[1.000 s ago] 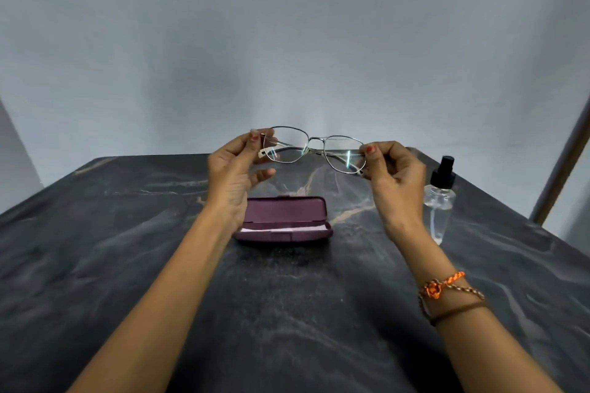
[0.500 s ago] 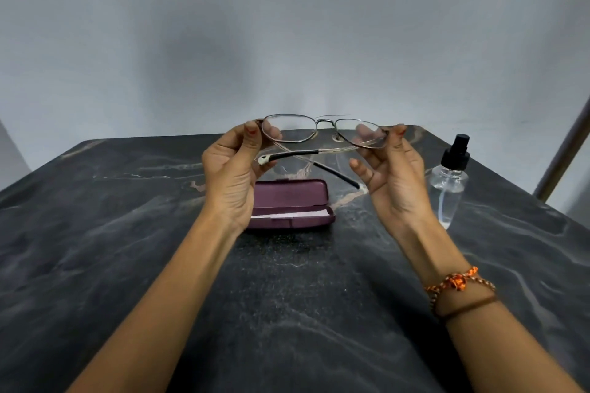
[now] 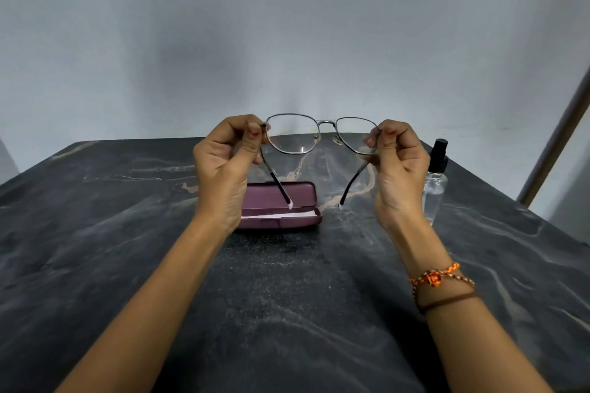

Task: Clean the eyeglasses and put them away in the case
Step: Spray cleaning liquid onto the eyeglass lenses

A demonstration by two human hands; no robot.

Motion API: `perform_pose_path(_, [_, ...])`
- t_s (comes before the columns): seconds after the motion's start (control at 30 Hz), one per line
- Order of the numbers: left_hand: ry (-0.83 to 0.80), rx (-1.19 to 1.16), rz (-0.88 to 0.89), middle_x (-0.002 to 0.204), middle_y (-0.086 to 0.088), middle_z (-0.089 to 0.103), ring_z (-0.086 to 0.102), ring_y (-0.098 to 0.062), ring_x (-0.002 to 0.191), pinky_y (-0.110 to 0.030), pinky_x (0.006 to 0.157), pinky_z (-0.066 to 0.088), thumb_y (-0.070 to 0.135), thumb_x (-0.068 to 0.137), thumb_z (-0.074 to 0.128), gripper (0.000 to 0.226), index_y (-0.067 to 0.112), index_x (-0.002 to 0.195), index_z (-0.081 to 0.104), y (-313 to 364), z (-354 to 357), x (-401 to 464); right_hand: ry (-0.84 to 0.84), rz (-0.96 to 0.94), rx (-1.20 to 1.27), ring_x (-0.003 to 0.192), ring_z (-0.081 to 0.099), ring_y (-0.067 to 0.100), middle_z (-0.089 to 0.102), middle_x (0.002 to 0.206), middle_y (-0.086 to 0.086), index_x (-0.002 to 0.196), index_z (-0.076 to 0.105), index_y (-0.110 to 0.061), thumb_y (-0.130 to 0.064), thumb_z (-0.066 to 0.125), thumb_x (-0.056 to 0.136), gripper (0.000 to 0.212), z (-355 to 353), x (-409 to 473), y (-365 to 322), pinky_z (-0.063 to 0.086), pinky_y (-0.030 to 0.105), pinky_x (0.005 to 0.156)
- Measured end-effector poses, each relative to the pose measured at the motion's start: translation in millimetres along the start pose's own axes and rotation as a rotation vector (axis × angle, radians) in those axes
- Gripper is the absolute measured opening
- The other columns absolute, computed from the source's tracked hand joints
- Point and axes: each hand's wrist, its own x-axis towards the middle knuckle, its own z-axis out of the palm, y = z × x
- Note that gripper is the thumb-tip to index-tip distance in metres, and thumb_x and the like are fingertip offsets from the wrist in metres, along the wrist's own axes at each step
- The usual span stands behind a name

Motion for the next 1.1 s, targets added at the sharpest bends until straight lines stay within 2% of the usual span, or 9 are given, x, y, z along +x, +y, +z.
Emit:
perform_pose_path(0.2, [-0.115,0.124,0.127,0.069,0.018,0.068,0.060,0.002,0.068,-0.011,0.061,0.048,0.037,0.068,0.066,0.010,0.030,0.075,0.070,-4.3,-3.8,-3.6,0.045,-0.122,-0.114,0.063,0.052,-0.001,0.060,0.062,-0.018,0.074,0.058,-0.023,-0.010,0.048,0.091,0.024,-9.0,5.3,5.5,0.042,0.015,0.065])
perform_pose_path(0.43, [-0.139,0.335,0.229,0.078,0.021,0.068,0.059,-0.002,0.075,-0.016,0.071,0.051,0.035,0.070,0.070,0.010,0.039,0.080,0.069,-6.5,-10.5,-1.1,0.080,-0.189,-0.221,0.065,0.056,-0.001,0.061,0.065,-0.021,0.073,0.057,-0.027,-0.013,0.050,0.091,0.023,-12.4,5.5,0.1,0.043,0.015,0.063])
perform_pose_path(0.57, [-0.128,0.424,0.239,0.075,0.026,0.068,0.062,0.000,0.073,-0.014,0.071,0.052,0.017,0.069,0.069,0.020,0.033,0.082,0.070,-7.1,-12.3,-1.3,0.098,-0.244,-0.343,0.078,0.055,0.036,0.063,0.066,-0.020,0.074,0.059,-0.036,-0.020,0.053,0.088,0.022,-14.8,3.2,-1.7,0.044,0.042,0.069])
perform_pose_path(0.6, [-0.141,0.454,0.255,0.075,0.029,0.068,0.063,0.002,0.073,-0.013,0.070,0.053,0.014,0.069,0.068,0.019,0.025,0.085,0.069,-6.4,-12.1,-1.7,0.105,-0.256,-0.364,0.081,0.054,0.040,0.063,0.064,-0.020,0.074,0.059,-0.036,-0.020,0.054,0.088,0.022,-15.8,3.1,-1.2,0.044,0.043,0.071])
perform_pose_path(0.73, [-0.212,0.553,0.362,0.078,0.035,0.065,0.065,0.004,0.074,-0.011,0.069,0.052,0.011,0.070,0.068,0.024,0.011,0.094,0.063,1.4,-10.4,-1.9,0.134,-0.325,-0.493,0.084,0.049,0.016,0.061,0.069,-0.017,0.077,0.058,-0.040,-0.021,0.056,0.088,0.023,-21.5,3.9,-5.9,0.038,0.017,0.071])
perform_pose_path(0.87, [-0.228,0.547,0.408,0.077,0.034,0.066,0.065,0.003,0.072,-0.010,0.069,0.051,0.008,0.069,0.068,0.021,0.006,0.090,0.065,1.6,-6.4,-2.2,0.160,-0.331,-0.519,0.087,0.046,0.004,0.064,0.075,-0.010,0.080,0.062,-0.034,-0.021,0.058,0.086,0.015,-26.0,4.8,-8.4,0.043,0.040,0.078])
perform_pose_path(0.93, [-0.201,0.530,0.431,0.076,0.034,0.066,0.065,0.002,0.072,-0.012,0.069,0.052,0.007,0.068,0.069,0.024,0.003,0.091,0.064,-0.6,-2.5,-3.2,0.187,-0.311,-0.490,0.089,0.047,0.004,0.068,0.079,0.000,0.085,0.065,-0.027,-0.022,0.060,0.084,0.007,-27.1,5.2,-8.7,0.046,0.038,0.079])
perform_pose_path(1.0, [-0.162,0.510,0.444,0.075,0.035,0.066,0.066,0.003,0.072,-0.011,0.069,0.052,0.007,0.067,0.069,0.028,0.000,0.094,0.062,-1.5,2.0,-2.8,0.224,-0.301,-0.462,0.090,0.047,0.001,0.070,0.085,0.008,0.091,0.067,-0.023,-0.025,0.062,0.083,0.009,-28.7,5.9,-9.5,0.046,0.027,0.075])
perform_pose_path(1.1, [-0.122,0.475,0.430,0.073,0.037,0.065,0.064,0.006,0.072,-0.009,0.069,0.050,0.011,0.067,0.069,0.033,-0.001,0.096,0.060,-5.6,10.0,-3.4,0.307,-0.329,-0.483,0.090,0.045,-0.002,0.067,0.087,-0.018,0.090,0.067,-0.032,-0.038,0.061,0.081,0.012,-30.9,7.1,-13.4,0.043,0.025,0.072])
